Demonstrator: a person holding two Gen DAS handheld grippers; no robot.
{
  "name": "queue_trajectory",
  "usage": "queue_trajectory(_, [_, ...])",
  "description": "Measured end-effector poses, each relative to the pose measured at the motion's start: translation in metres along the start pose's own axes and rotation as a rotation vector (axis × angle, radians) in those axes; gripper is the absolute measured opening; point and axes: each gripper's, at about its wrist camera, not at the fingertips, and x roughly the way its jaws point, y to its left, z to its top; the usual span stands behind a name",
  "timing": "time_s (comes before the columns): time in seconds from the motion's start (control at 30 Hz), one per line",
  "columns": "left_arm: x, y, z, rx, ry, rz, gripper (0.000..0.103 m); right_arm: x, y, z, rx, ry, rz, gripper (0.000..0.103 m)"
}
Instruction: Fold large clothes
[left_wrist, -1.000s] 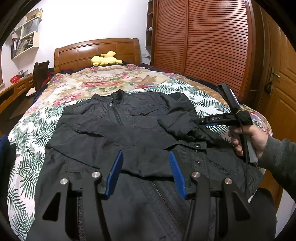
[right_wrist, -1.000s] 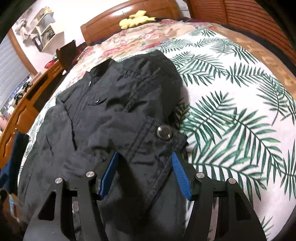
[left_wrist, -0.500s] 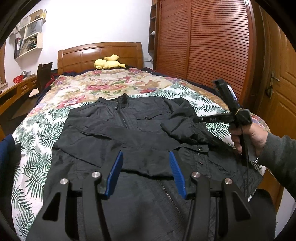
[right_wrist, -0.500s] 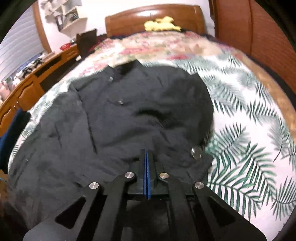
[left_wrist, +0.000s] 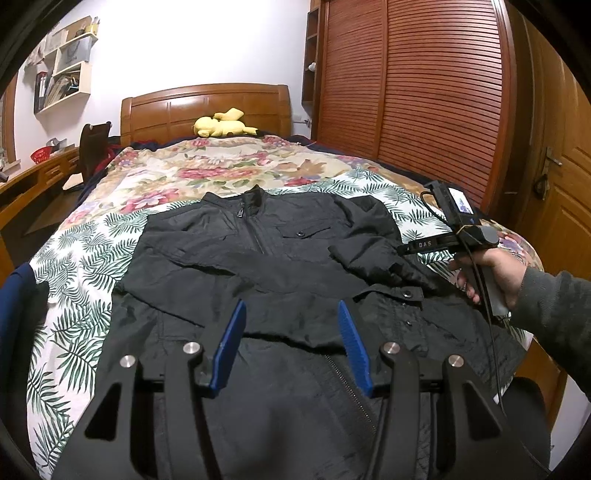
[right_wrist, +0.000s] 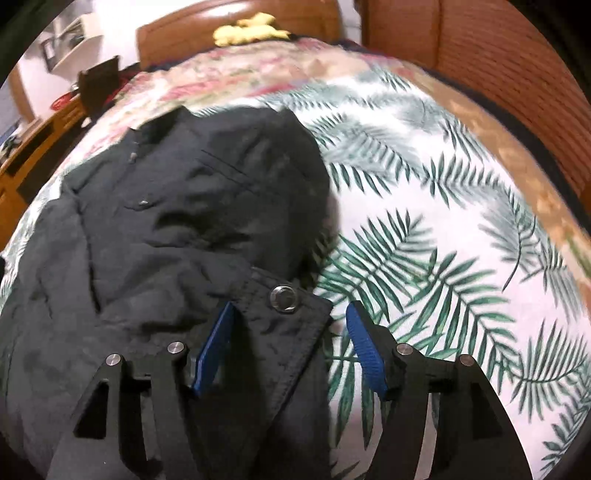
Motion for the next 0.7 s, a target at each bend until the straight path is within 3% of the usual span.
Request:
queue_trajectory(0.2, [0.006, -0.002, -0.002, 0.009, 0.012, 0.001, 0.051, 0.011, -0.009, 0.004, 0.065, 0.035, 0.089, 0.06])
queue_trajectory(0.3, [0.008, -0.004, -0.002, 0.013, 0.015, 0.002, 0.051, 0.003, 0.007, 0.003, -0.042, -0.009, 0.066, 0.035])
queue_trajectory(0.33, [0.008, -0.004, -0.002, 0.013, 0.016, 0.001, 0.051, -0.001, 0.015, 0.003, -0.093, -0.026, 0.037, 0.008])
queue_trajectory(0.5, [0.004, -0.004, 0.0, 0.014, 0.006, -0.003, 0.051, -0.044, 0.041, 0.003, -0.221, -0.163, 0.013, 0.004])
queue_trajectory(0.7, [-0.005, 0.003, 0.0, 0.011, -0.008, 0.013, 0.051, -0.108, 0.09, 0.016, -0.3, -0.299, 0.14, 0.004])
